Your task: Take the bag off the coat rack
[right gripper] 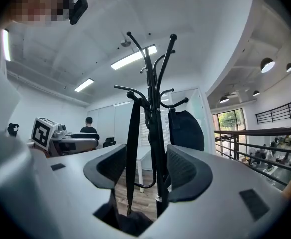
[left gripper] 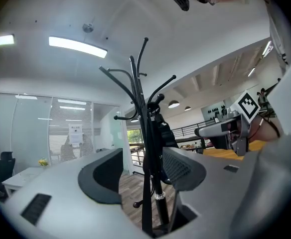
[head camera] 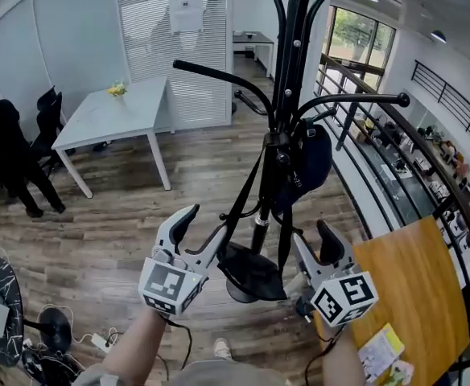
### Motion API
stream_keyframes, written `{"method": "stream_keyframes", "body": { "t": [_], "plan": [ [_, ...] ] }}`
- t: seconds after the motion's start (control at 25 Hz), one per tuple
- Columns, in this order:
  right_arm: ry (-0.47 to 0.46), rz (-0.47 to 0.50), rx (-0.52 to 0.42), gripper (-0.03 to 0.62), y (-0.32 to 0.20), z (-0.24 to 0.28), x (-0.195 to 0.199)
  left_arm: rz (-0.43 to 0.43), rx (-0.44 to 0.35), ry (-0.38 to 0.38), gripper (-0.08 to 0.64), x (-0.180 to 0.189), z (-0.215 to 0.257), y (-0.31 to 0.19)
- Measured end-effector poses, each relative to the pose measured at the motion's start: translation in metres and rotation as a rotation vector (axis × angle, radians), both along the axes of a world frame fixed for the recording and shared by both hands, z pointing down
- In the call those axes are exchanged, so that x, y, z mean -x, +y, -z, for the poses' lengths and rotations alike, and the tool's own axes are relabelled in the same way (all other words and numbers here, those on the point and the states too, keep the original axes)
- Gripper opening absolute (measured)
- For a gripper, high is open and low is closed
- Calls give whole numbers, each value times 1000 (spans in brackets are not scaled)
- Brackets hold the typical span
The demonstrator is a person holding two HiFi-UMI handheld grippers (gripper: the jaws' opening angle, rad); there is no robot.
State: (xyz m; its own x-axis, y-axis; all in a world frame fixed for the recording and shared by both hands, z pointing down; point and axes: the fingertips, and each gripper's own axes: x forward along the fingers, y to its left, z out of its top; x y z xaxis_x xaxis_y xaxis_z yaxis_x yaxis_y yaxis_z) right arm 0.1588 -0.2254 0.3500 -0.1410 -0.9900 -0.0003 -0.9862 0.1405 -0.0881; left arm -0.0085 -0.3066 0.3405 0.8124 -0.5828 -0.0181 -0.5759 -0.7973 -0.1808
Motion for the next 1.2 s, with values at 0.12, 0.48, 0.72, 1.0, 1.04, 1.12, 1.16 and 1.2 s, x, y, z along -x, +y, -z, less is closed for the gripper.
{"method": "stream_keyframes", "body": {
  "t": [0.12,0.48,0.72,1.0,1.04,1.12,1.16,1.2],
  "plan": [
    [-3,-31,12,252,-20,-7,-3,-44,9,-20,256,-11,-11,-18],
    [22,-63,94,252,-55,-45,-4,-124,97,-55,256,-46,-49,-37],
    [3,-38,152,252,-74,-73,-13,-113,154,-97,256,-68,-80,-47],
    [-17,10,181,106,-90,-95,-19,-49,210,-137,128,-81,-108,-60],
    [-20,21,180,64,-91,-95,-18,-32,213,-133,94,-81,-109,-62],
    [-18,49,187,37,-92,-94,-16,-2,225,-122,44,-81,-108,-65],
    [-16,60,191,34,-93,-94,-15,7,232,-122,30,-82,-108,-66],
    [-18,67,193,32,-93,-94,-15,11,238,-126,20,-83,-108,-66]
  ]
}}
